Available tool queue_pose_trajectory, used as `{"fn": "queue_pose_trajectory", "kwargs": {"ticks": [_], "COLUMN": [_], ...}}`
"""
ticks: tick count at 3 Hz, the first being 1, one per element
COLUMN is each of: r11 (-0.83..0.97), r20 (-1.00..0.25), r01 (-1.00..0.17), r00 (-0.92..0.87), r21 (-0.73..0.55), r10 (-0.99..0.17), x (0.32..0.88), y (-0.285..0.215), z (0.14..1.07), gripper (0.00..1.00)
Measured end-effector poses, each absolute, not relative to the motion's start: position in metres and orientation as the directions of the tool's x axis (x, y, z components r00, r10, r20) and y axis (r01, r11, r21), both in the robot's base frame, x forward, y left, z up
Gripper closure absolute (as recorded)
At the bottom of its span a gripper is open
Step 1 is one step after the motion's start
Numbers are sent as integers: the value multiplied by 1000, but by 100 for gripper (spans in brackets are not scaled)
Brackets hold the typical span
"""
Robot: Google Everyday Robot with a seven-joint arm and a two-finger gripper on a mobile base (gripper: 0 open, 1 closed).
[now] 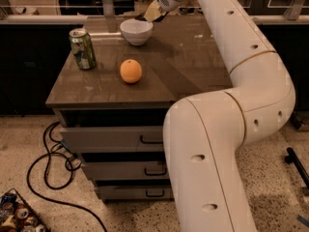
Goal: Place rxbar chocolate into white bowl
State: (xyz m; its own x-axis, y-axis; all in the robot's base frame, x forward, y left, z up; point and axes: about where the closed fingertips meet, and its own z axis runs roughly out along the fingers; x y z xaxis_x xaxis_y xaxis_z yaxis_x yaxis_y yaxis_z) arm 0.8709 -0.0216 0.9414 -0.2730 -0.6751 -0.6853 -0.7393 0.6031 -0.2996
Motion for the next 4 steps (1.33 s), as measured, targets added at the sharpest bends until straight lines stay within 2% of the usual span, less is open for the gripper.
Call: {"fn": "queue_pose_trajectory", "kwargs": {"ticks": [2, 4], "r11": [528, 482], "r20": [-662, -636], "r01": [-800, -827], "r00": [-234, -210], "r21": [-284, -289], "r10": [-712, -743], "x": [871, 868], "y": [11, 22], "z": [917, 906], "gripper": [100, 100]}}
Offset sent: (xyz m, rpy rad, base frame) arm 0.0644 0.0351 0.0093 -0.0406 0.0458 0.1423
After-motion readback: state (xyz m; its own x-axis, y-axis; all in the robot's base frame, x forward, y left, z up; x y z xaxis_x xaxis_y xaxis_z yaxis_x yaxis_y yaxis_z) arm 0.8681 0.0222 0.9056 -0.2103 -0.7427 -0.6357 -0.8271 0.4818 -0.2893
